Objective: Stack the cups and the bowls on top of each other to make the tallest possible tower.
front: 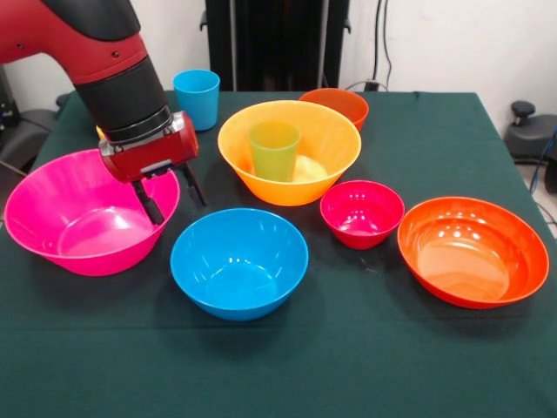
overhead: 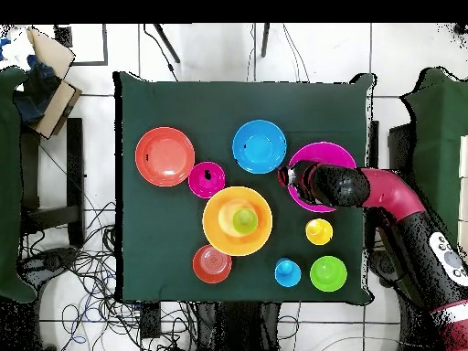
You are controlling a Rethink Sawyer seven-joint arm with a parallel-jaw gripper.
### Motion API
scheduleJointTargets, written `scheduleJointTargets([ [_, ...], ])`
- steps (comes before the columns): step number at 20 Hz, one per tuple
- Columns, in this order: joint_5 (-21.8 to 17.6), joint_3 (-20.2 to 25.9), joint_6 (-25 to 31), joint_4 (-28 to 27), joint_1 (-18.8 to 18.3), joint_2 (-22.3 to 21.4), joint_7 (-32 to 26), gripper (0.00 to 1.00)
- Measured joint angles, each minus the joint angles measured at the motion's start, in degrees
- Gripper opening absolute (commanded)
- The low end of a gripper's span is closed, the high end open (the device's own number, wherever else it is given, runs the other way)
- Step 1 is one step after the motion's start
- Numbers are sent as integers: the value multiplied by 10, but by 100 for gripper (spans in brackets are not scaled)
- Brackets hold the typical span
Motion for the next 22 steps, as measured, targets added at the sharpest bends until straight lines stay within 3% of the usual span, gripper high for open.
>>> scheduleJointTargets([
  [4, 1, 0, 0, 0, 7, -12, 0, 100],
  [5, 2, 0, 0, 0, 9, -16, 0, 0],
  [22, 5, -3, 0, 0, 27, -42, 0, 0],
])
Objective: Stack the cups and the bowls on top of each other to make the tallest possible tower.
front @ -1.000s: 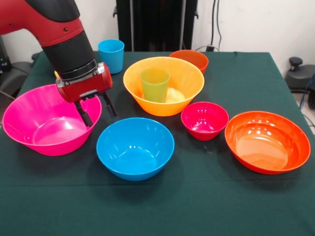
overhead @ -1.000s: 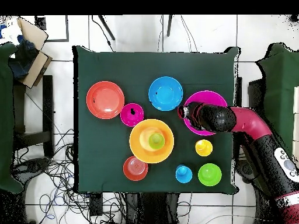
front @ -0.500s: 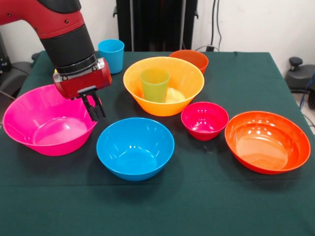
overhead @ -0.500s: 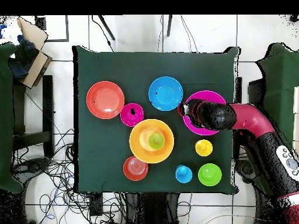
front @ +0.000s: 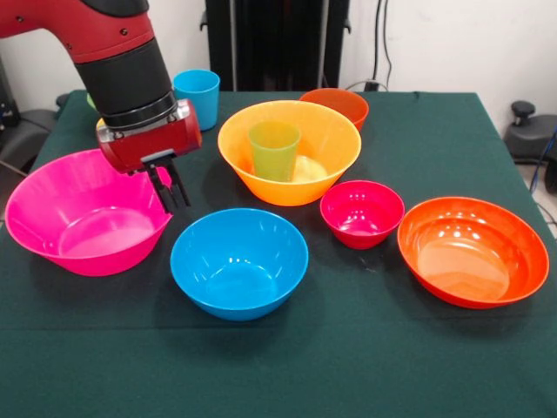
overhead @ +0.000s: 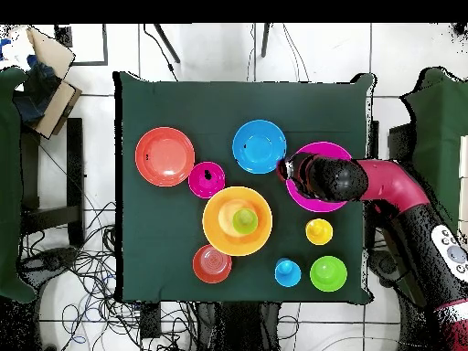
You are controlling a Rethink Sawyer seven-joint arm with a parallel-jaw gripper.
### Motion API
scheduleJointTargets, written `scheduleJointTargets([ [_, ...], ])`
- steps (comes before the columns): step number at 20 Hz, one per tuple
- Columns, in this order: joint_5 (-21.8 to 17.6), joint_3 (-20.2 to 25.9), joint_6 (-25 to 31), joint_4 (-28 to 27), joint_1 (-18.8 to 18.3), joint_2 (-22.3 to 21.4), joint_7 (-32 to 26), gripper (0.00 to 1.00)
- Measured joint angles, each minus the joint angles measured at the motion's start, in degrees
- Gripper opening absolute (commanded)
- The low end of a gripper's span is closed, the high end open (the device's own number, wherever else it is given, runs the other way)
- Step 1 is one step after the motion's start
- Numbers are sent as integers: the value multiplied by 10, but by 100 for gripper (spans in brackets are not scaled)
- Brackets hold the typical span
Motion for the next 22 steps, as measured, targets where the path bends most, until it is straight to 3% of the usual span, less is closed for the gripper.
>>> scheduleJointTargets([
  [7, -2, -5, 0, -1, 19, 3, 0, 0],
  [8, -2, -7, 0, -1, 23, 5, 0, 100],
  [22, -1, -13, 0, -1, 30, 6, 0, 100],
])
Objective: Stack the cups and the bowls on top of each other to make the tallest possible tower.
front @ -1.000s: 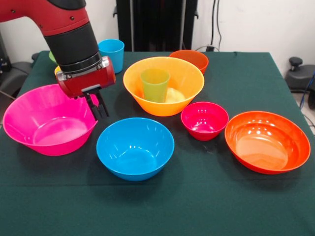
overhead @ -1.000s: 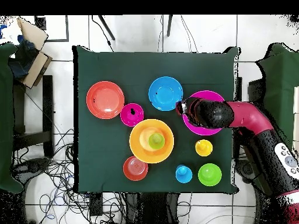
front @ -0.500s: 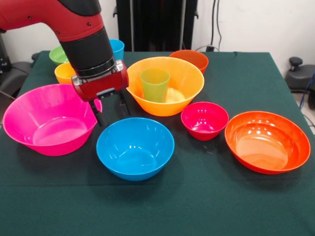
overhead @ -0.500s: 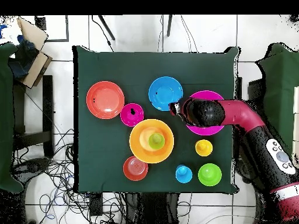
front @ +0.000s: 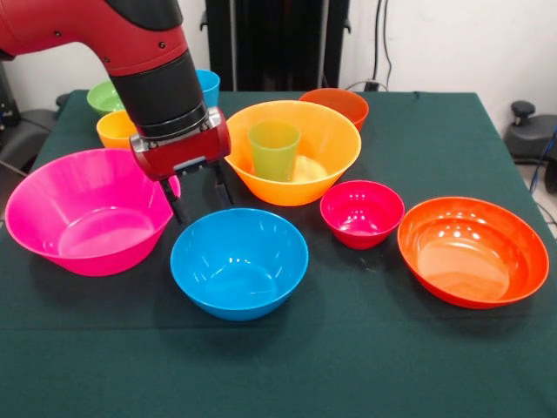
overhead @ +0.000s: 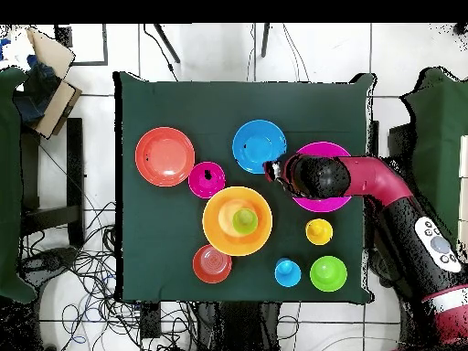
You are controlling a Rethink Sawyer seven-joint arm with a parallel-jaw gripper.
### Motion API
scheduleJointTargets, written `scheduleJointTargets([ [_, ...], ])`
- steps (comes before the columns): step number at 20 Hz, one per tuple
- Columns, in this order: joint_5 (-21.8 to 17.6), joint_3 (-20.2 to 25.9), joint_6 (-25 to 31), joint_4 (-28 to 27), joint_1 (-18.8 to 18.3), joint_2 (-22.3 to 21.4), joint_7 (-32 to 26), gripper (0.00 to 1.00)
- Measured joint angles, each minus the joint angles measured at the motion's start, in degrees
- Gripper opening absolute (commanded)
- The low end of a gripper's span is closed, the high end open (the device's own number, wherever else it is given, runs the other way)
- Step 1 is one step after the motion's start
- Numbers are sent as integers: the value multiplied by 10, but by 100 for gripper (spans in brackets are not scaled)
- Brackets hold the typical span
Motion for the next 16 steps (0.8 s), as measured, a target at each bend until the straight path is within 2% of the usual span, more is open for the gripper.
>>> scheduleJointTargets([
  [8, 20, 7, 0, 3, -14, -5, 0, 100],
  [16, 82, 12, 19, 42, -28, -79, 0, 100],
])
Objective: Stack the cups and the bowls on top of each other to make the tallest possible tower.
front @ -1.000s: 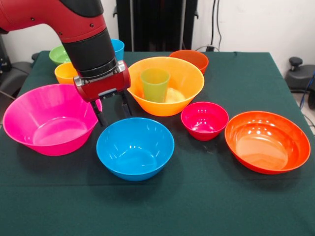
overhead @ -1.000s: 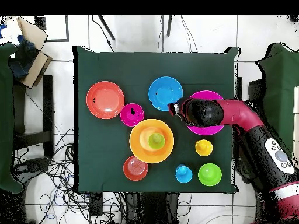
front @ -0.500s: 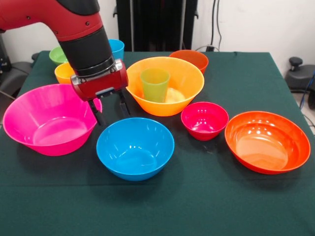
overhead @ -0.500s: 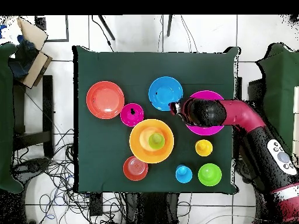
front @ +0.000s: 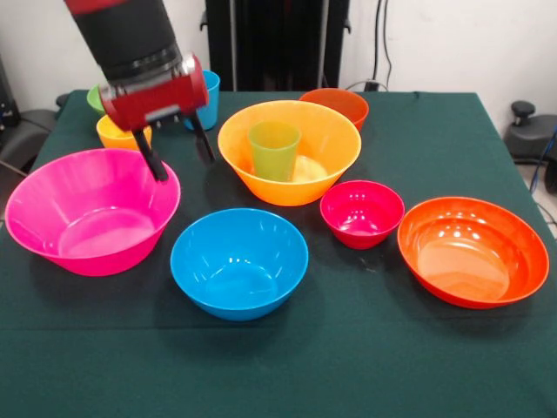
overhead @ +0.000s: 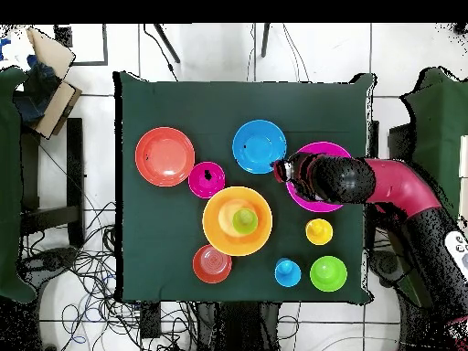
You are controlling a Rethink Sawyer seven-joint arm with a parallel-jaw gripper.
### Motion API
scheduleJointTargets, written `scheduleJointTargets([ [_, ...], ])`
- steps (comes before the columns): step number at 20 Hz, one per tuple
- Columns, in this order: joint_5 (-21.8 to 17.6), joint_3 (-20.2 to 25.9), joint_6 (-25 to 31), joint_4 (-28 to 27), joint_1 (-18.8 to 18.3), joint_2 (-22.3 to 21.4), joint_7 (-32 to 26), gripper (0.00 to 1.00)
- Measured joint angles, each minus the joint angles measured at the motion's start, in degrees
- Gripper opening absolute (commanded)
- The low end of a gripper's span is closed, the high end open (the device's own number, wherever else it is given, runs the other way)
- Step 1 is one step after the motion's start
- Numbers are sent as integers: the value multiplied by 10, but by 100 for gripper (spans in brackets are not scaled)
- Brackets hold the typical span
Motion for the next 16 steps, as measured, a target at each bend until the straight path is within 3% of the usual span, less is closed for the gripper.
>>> scheduleJointTargets([
  [6, 24, 0, 17, 5, 8, -42, 0, 100],
  [16, 4, -2, 17, -8, 33, 0, 0, 100],
])
